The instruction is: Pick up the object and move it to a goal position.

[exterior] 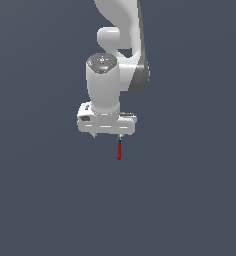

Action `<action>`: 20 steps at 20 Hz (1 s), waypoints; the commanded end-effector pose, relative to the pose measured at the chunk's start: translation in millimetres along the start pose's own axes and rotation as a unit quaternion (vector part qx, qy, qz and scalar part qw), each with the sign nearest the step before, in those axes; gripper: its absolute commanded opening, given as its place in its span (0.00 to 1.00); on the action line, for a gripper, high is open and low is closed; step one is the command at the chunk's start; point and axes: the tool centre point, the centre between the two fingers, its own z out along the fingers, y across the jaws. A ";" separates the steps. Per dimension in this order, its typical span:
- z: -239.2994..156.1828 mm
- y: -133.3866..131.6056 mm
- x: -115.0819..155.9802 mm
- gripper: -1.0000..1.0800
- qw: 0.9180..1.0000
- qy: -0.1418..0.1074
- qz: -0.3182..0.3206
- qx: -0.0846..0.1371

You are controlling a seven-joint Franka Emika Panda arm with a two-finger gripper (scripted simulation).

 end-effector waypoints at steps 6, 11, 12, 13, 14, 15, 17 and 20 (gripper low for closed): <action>1.0 -2.2 -2.3 0.96 1.000 -0.005 -0.012 0.000; 0.6 -3.8 -4.0 0.96 1.000 -0.010 -0.024 0.000; 0.6 -3.7 -3.9 0.96 1.000 -0.010 -0.024 0.000; 1.0 -3.8 -4.0 0.96 1.000 -0.009 -0.023 0.000; 2.1 -4.2 -4.4 0.96 1.000 -0.009 -0.023 0.000; 3.6 -5.2 -5.2 0.96 1.000 -0.009 -0.023 0.000; 8.8 -6.9 -7.5 0.96 1.000 -0.010 -0.022 0.001; 19.8 -11.3 -12.7 0.96 1.000 -0.010 -0.020 0.002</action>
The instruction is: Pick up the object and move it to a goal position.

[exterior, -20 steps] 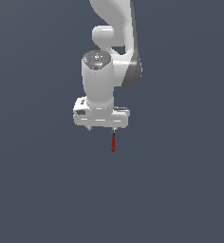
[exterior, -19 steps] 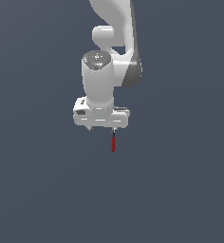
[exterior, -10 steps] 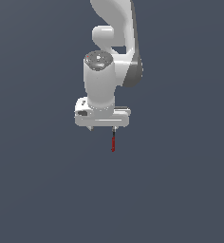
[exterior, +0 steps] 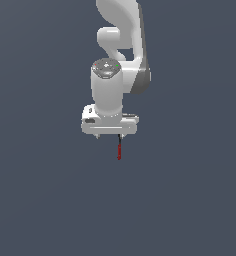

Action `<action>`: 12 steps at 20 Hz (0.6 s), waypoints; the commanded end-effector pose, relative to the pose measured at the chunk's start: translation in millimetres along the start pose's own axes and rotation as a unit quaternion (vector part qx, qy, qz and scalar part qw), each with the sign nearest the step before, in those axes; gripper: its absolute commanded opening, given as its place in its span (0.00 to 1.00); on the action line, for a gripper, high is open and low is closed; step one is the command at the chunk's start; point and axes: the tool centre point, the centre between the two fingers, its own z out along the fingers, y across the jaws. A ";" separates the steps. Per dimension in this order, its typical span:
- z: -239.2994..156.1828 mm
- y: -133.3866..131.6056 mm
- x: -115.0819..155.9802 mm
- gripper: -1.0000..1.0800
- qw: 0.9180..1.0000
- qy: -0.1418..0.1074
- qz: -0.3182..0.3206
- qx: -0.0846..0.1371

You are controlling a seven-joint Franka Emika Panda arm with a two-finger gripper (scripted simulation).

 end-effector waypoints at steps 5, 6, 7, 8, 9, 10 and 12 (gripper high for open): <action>33.2 -13.8 -16.4 0.96 1.000 -0.002 0.006 0.003; 40.0 -16.6 -20.2 0.96 1.000 -0.003 0.007 0.004; 47.1 -19.5 -24.4 0.96 1.000 -0.003 0.008 0.004; 54.6 -22.5 -29.1 0.96 1.000 -0.004 0.010 0.005; 61.8 -25.5 -33.8 0.96 1.000 -0.004 0.011 0.006; 68.5 -28.2 -38.4 0.96 1.000 -0.005 0.013 0.006; 80.1 -32.9 -46.9 0.96 1.000 -0.006 0.015 0.007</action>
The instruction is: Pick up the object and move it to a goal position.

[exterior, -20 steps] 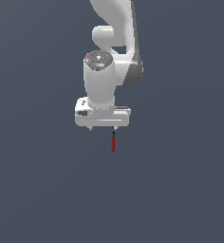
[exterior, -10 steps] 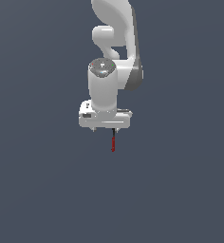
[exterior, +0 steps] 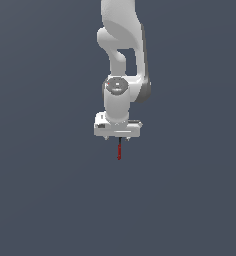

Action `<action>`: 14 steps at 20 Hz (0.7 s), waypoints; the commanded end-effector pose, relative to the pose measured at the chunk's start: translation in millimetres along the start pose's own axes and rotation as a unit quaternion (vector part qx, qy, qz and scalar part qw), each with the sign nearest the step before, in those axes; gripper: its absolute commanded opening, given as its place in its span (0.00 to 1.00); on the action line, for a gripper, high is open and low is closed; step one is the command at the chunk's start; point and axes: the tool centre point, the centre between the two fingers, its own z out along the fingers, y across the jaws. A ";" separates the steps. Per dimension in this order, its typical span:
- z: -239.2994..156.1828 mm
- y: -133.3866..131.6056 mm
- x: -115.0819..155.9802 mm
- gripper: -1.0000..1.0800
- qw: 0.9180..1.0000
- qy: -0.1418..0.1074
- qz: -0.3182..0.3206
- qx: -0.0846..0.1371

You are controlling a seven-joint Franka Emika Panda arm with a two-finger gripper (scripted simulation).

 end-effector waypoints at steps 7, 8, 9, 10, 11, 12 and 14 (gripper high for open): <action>35.0 -12.7 -27.6 0.96 1.000 -0.002 0.008 0.002; 36.8 -13.3 -29.2 0.96 1.000 -0.002 0.009 0.002; 38.3 -13.8 -30.5 0.96 1.000 -0.003 0.009 0.002; 39.3 -14.2 -31.4 0.96 1.000 -0.003 0.009 0.002; 39.8 -14.6 -32.0 0.96 1.000 -0.003 0.009 0.002; 40.0 -14.7 -32.2 0.96 1.000 -0.003 0.009 0.002; 39.5 -14.2 -31.4 0.96 1.000 -0.003 0.009 0.002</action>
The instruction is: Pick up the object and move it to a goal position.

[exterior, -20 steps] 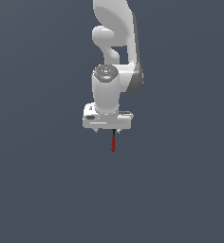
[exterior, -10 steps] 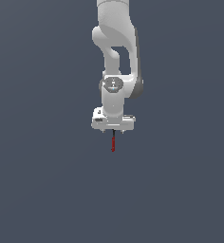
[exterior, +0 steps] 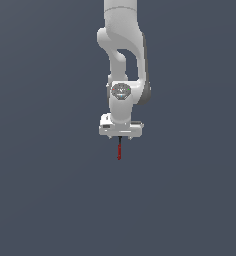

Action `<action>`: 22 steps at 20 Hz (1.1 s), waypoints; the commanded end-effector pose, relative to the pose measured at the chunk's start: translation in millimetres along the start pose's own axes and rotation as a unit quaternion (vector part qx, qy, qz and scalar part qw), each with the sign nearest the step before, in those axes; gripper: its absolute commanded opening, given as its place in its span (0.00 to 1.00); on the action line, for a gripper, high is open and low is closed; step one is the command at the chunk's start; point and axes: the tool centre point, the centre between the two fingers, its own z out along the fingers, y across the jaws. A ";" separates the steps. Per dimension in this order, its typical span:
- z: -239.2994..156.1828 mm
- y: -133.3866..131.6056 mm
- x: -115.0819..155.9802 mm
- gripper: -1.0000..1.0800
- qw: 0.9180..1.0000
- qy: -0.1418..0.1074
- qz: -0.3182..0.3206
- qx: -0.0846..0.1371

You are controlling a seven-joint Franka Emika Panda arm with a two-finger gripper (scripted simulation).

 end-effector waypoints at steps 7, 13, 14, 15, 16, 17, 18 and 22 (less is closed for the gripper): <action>18.9 -0.1 -0.8 0.96 1.000 0.000 0.000 0.000; 44.4 0.0 -1.6 0.96 1.000 0.001 0.001 0.000; 46.8 0.0 -1.4 0.96 1.000 0.001 0.001 0.000; 48.6 -0.1 -1.3 0.96 1.000 0.001 0.001 0.000; 49.9 -0.1 -1.2 0.96 1.000 0.001 0.001 0.000; 50.7 -0.1 -1.1 0.96 1.000 0.001 0.001 0.000; 50.9 -0.1 -1.0 0.96 1.000 0.001 0.001 0.000; 50.9 -0.1 -1.0 0.00 1.000 0.001 0.001 0.000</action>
